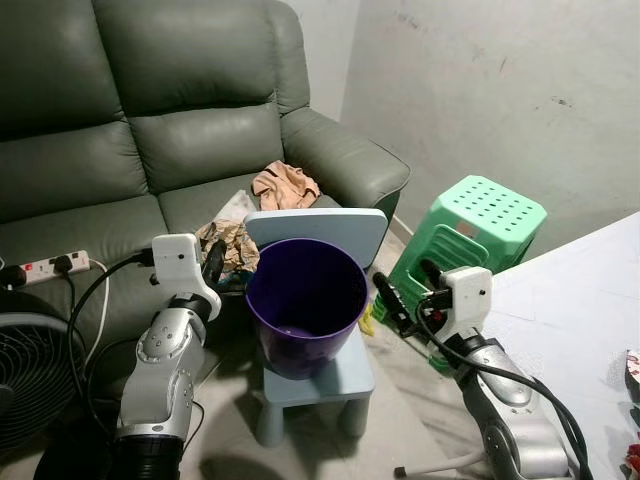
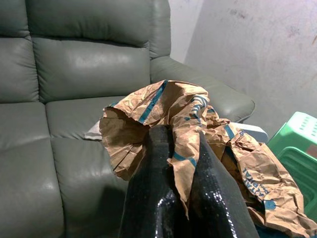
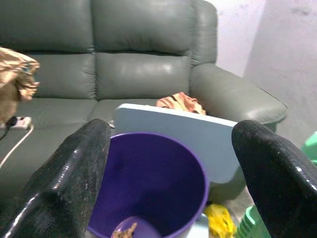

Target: Picking trash to rubbish bin

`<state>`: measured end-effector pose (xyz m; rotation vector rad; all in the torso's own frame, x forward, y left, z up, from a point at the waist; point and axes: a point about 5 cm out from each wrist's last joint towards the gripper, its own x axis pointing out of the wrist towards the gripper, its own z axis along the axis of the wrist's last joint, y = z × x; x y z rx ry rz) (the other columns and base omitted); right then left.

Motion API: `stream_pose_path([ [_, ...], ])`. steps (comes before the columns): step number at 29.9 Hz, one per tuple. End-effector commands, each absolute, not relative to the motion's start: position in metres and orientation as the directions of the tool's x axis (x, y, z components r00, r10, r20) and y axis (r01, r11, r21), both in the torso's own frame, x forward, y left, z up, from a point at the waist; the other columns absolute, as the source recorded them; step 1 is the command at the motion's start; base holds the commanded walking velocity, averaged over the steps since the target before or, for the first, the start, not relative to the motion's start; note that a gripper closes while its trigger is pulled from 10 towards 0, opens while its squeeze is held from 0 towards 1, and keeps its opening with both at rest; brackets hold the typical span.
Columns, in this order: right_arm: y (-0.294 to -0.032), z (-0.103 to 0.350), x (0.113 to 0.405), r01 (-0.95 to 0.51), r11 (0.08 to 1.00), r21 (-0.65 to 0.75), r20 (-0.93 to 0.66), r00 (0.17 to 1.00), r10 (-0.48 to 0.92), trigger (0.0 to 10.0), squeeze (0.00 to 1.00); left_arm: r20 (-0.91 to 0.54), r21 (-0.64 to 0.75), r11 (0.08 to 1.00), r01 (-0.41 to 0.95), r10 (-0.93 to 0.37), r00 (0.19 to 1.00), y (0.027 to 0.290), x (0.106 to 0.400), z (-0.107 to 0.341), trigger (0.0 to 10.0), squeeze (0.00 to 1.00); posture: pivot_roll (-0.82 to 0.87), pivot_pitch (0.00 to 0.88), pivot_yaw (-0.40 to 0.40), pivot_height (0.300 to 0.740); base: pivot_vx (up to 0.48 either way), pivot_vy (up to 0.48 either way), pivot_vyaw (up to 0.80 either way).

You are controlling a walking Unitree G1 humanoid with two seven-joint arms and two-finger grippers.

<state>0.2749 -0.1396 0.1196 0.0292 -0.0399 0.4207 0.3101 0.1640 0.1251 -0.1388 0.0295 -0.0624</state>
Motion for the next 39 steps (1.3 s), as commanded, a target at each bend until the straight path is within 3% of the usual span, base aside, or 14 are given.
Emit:
stream_pose_path([
  [1, -0.142, 0.124, 0.274, -0.417, 0.909, 0.008, 0.051, 0.908, 0.416, 10.0, 0.0, -0.025, -0.122, 0.991, 0.06, -0.063, 0.998, 0.163, 0.308, 0.126, 10.0, 0.0, 0.04, 0.0, -0.108, 0.74, 0.0, 0.0, 0.0],
  [11, -0.147, 0.126, 0.274, -0.422, 0.906, 0.011, 0.053, 0.905, 0.421, 10.0, 0.0, -0.031, -0.15, 0.989, 0.014, -0.019, 0.999, 0.173, 0.308, 0.126, 10.0, 0.0, 0.04, 0.0, -0.109, 0.74, 0.0, 0.0, 0.0],
  [29, -0.144, 0.127, 0.272, -0.436, 0.9, 0.028, 0.064, 0.899, 0.434, 10.0, 0.0, -0.027, -0.148, 0.989, 0.014, -0.018, 0.999, 0.173, 0.31, 0.129, 10.0, 0.0, 0.04, 0.0, -0.108, 0.74, 0.294, 0.04, 0.0],
  [39, -0.143, 0.126, 0.271, -0.446, 0.894, 0.03, 0.062, 0.894, 0.444, 10.0, 0.0, -0.011, -0.074, 0.996, -0.046, 0.045, 0.999, 0.172, 0.31, 0.13, 10.0, 0.0, 0.04, 0.0, -0.108, 0.74, 0.03, 0.0, 0.0],
])
